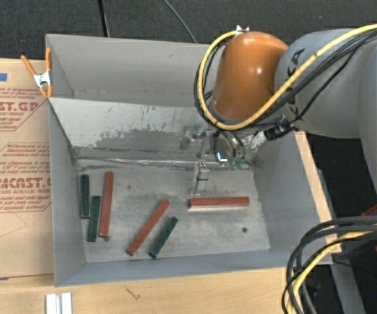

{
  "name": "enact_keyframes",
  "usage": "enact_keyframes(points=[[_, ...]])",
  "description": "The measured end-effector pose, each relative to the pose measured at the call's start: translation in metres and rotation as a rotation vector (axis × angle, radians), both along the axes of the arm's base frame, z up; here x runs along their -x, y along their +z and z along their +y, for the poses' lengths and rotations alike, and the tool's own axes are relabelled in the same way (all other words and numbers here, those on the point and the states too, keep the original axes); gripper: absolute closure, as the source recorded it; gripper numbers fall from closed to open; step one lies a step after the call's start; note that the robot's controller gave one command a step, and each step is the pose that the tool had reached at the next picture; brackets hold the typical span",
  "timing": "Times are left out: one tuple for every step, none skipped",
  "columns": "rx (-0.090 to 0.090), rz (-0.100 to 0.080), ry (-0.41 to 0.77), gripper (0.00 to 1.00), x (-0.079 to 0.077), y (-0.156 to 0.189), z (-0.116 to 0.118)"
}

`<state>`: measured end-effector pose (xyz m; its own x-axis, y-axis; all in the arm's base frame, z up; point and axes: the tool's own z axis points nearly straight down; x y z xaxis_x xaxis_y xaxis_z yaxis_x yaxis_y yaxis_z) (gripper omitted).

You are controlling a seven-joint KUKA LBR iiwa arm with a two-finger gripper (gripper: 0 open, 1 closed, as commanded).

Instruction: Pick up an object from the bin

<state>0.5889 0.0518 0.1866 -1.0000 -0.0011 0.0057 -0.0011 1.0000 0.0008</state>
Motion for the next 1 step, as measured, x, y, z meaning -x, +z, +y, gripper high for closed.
enact_keyframes(points=[[0.000,-0.008,-0.001,0.00,-0.0018,0.0046,-0.0002]])
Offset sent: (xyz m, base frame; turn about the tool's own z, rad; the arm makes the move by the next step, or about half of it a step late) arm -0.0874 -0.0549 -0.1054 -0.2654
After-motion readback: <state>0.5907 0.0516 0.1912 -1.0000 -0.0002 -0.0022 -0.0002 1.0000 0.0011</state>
